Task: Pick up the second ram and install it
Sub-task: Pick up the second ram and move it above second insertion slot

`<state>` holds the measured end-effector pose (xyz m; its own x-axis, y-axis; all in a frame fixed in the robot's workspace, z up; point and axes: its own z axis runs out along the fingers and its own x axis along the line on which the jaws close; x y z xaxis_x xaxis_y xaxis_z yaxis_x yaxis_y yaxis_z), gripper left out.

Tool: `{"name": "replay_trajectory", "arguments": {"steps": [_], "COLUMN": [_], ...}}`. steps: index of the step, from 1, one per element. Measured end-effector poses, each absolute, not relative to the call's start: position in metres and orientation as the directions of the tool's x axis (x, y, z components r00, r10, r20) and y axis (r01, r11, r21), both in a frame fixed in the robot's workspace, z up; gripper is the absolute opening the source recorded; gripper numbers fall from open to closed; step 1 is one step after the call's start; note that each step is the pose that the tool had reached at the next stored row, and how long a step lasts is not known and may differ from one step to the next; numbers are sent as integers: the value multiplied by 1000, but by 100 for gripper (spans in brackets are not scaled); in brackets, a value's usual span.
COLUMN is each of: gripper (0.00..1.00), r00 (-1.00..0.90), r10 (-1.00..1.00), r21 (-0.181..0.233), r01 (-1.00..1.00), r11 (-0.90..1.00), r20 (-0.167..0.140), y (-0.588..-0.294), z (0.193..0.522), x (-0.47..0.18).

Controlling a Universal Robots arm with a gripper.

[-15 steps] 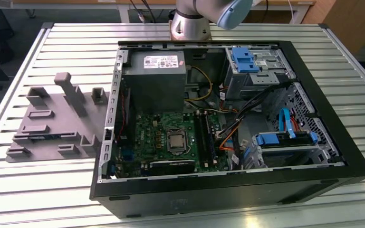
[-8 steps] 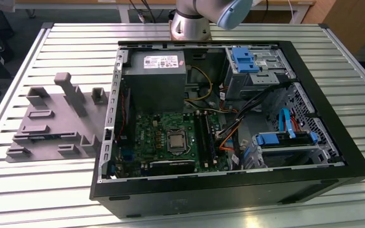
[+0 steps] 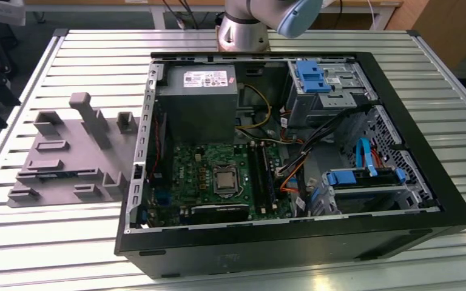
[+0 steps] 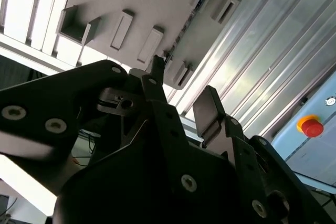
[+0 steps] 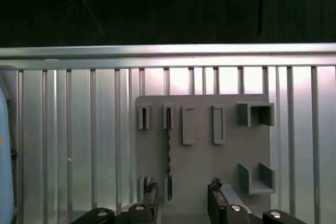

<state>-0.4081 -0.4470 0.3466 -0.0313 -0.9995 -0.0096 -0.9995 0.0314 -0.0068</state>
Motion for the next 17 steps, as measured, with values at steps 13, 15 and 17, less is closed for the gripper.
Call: {"name": "replay_trajectory", "arguments": {"steps": [13, 15, 17], "gripper": [50, 50, 50], "r00": [-32, -32, -32], "r10": [-999, -999, -999], "r21": [-7, -7, -7], "r01": [-999, -999, -999], "r11": [32, 32, 32], "r20": [-14, -14, -14], "y": [-448, -448, -448], "z": [331, 331, 328], "x": [-409, -409, -409]}}
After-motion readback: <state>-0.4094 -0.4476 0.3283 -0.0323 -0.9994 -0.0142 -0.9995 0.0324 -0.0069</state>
